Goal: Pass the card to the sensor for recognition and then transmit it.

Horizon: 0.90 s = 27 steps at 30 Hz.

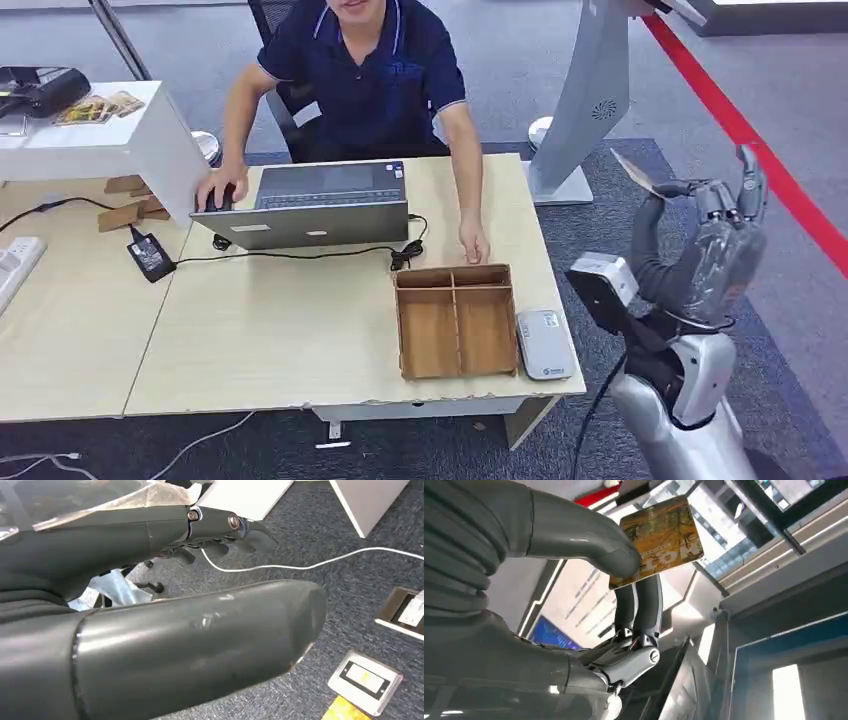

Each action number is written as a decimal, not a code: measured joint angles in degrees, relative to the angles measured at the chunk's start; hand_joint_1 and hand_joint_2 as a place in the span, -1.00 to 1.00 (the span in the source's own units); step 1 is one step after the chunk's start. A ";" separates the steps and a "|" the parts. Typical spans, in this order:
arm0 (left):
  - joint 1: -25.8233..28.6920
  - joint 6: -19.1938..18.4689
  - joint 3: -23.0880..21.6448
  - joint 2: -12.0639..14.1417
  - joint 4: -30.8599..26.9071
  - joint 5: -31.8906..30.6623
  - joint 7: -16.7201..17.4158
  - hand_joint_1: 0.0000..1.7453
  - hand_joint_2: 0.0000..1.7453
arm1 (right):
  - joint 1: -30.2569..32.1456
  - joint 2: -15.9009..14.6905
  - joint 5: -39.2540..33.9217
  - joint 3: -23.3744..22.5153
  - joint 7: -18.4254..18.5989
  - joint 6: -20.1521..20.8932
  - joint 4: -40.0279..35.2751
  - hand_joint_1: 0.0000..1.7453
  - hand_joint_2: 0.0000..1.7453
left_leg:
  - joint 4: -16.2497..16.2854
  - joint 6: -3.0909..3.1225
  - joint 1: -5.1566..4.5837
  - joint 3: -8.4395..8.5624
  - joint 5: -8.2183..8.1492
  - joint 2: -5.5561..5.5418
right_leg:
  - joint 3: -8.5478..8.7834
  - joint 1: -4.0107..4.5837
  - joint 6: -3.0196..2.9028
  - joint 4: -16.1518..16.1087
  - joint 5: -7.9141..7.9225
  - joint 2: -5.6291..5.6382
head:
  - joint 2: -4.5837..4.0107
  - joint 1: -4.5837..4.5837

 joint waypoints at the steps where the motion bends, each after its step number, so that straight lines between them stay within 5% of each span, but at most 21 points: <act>1: -0.01 0.00 0.00 -0.04 0.00 0.00 0.00 -1.00 -1.00 | 0.00 1.01 -0.31 0.07 -0.59 0.00 0.85 1.00 1.00 | 0.00 0.00 0.00 0.00 0.00 0.00 | 0.00 0.00 0.00 0.00 0.00 0.00 | 0.00 0.00; 12: -0.06 -0.11 -0.02 -0.07 0.00 0.70 0.04 -1.00 -1.00 | -0.19 8.32 -1.31 1.84 -3.56 0.07 7.74 1.00 1.00 | 0.00 -0.01 0.00 -0.02 0.01 -0.04 | -0.02 0.00 0.00 0.01 0.00 -0.02 | 0.00 0.00; 27: -0.06 -0.37 -0.09 -0.09 0.00 0.33 0.22 -1.00 -1.00 | -1.72 12.06 -1.00 4.90 -4.76 0.04 15.03 1.00 1.00 | 0.00 -0.01 0.00 -0.01 0.02 -0.04 | -0.03 -0.01 0.00 0.01 0.00 -0.02 | 0.00 0.00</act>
